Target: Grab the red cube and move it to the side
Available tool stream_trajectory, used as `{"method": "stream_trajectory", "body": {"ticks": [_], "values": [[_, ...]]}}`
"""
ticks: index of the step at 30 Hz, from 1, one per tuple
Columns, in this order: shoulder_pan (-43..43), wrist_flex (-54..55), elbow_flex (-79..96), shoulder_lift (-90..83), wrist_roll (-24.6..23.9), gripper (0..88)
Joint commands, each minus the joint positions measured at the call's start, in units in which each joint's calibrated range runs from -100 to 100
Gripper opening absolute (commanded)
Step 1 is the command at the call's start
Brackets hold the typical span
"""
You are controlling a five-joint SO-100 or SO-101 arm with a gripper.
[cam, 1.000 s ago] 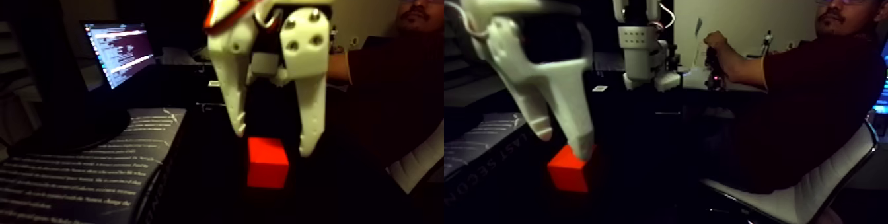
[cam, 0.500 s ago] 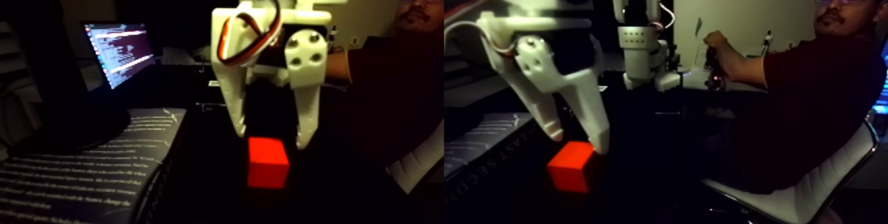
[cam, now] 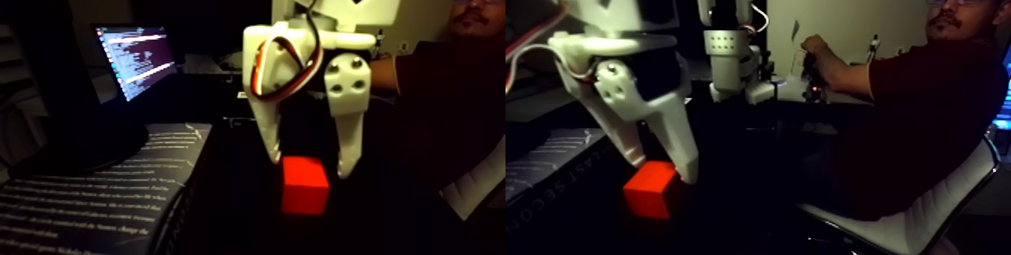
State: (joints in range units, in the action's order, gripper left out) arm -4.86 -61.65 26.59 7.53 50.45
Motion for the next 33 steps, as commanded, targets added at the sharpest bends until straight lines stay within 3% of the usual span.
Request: {"method": "stream_trajectory", "body": {"ticks": [1, 21, 26, 33], "values": [[0.12, 0.50, -0.87, -0.14, -0.08, 25.2], [-0.13, 0.50, -5.41, 3.56, -0.78, 25.3], [0.29, 0.50, -5.68, 3.65, -1.05, 30.9], [0.29, 0.75, -5.23, 4.99, -1.00, 30.9]]}}
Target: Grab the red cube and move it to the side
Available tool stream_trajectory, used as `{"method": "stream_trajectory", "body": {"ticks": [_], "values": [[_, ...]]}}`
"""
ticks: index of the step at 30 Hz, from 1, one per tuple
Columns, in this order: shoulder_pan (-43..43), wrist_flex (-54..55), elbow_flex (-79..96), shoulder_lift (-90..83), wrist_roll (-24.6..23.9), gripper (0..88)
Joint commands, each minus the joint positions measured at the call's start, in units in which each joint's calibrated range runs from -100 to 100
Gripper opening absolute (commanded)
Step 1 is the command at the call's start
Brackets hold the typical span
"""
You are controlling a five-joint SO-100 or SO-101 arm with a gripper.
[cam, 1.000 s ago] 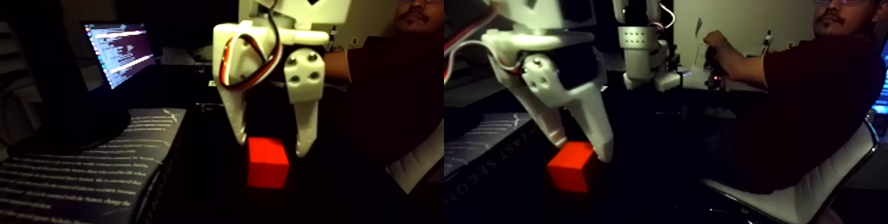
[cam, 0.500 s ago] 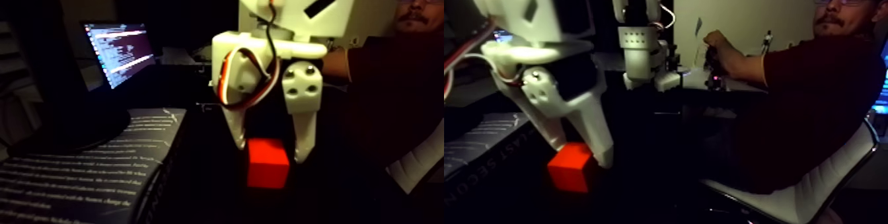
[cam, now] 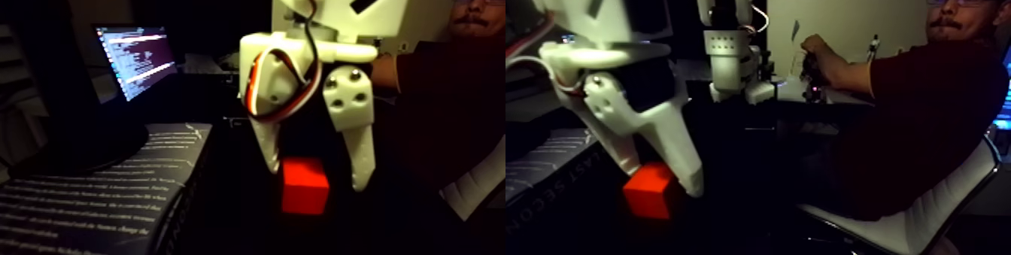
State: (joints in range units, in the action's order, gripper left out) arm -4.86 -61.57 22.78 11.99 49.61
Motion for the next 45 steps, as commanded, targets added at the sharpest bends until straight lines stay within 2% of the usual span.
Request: {"method": "stream_trajectory", "body": {"ticks": [1, 21, 24, 30, 39, 45], "values": [[0.29, 1.35, -1.23, 0.95, -0.21, 30.9], [-0.21, 2.87, -1.14, 1.88, -0.59, 30.4], [-0.05, 2.78, -1.14, 1.96, -0.59, 25.6], [0.20, 2.70, -1.14, 2.04, -0.59, 6.7], [0.20, 2.45, -1.05, 2.04, -0.59, 6.2], [0.87, -1.69, -1.05, 1.12, -0.81, 6.2]]}}
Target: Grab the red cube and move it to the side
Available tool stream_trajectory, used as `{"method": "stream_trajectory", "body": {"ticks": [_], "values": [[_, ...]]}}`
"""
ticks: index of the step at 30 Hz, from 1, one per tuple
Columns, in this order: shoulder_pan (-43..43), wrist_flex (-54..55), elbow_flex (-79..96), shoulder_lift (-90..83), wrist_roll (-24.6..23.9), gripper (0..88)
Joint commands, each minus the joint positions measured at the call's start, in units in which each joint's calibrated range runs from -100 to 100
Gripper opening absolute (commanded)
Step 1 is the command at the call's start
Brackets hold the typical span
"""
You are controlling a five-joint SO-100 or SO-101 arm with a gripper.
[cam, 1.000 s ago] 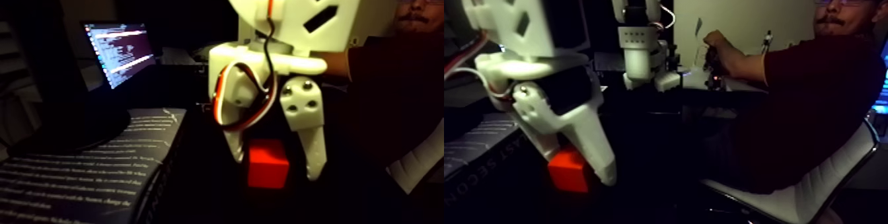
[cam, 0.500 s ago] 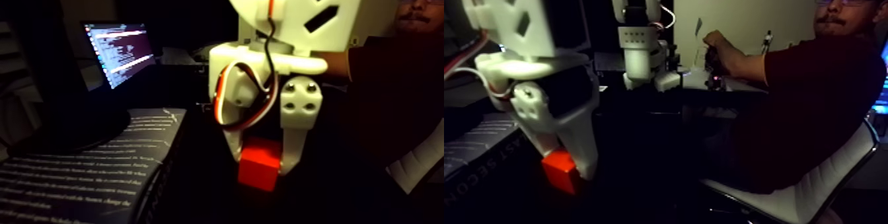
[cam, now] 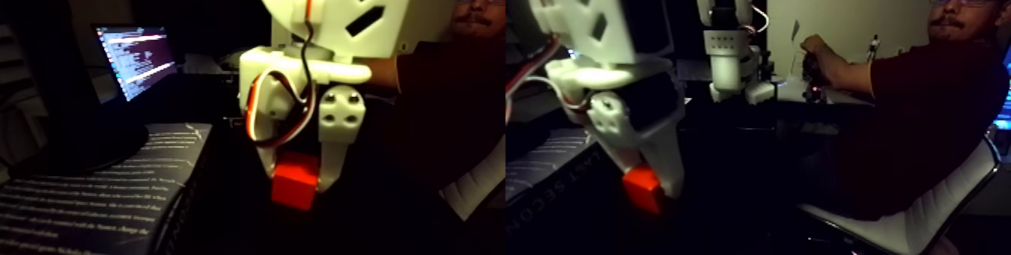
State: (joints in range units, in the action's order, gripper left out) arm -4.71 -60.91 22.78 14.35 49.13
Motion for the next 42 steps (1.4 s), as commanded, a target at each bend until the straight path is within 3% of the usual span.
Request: {"method": "stream_trajectory", "body": {"ticks": [1, 14, 20, 32, 42], "values": [[0.80, -3.53, -1.51, -1.32, -0.71, 6.2], [3.79, -10.62, -2.87, -16.45, -6.32, 6.2], [3.13, -12.82, -2.78, -26.36, -6.32, 12.6], [-7.28, -11.13, -2.69, -39.39, -5.46, 13.1], [-19.52, -7.75, -2.41, -36.87, -5.46, 13.1]]}}
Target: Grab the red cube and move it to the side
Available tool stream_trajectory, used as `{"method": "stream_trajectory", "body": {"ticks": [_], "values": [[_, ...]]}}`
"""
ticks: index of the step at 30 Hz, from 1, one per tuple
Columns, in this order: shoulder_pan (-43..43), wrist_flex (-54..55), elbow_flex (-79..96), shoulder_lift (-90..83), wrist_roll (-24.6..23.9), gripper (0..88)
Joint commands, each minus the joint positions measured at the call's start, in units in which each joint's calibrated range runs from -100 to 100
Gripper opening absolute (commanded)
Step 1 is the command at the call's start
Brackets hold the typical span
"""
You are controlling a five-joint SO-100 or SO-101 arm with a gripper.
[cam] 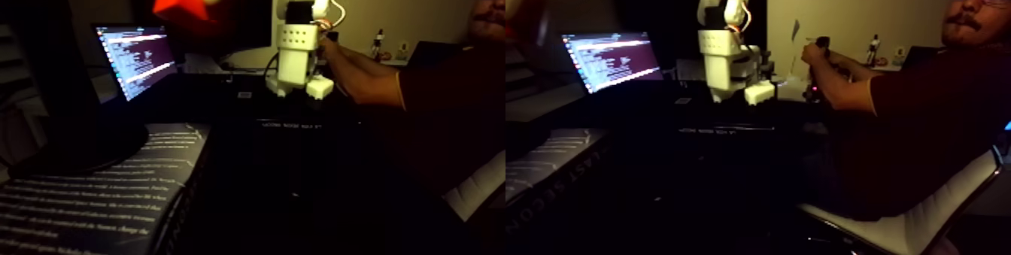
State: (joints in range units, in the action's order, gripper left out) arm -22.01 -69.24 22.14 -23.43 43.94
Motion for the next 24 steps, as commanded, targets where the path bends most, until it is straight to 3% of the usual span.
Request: {"method": "stream_trajectory", "body": {"ticks": [1, 15, 24], "values": [[-2.56, 0.40, -2.05, 2.26, -0.38, 13.1], [-4.05, 0.57, -2.23, 15.53, -6.37, 13.2], [-3.14, -0.27, -11.57, 23.01, -10.57, 13.2]]}}
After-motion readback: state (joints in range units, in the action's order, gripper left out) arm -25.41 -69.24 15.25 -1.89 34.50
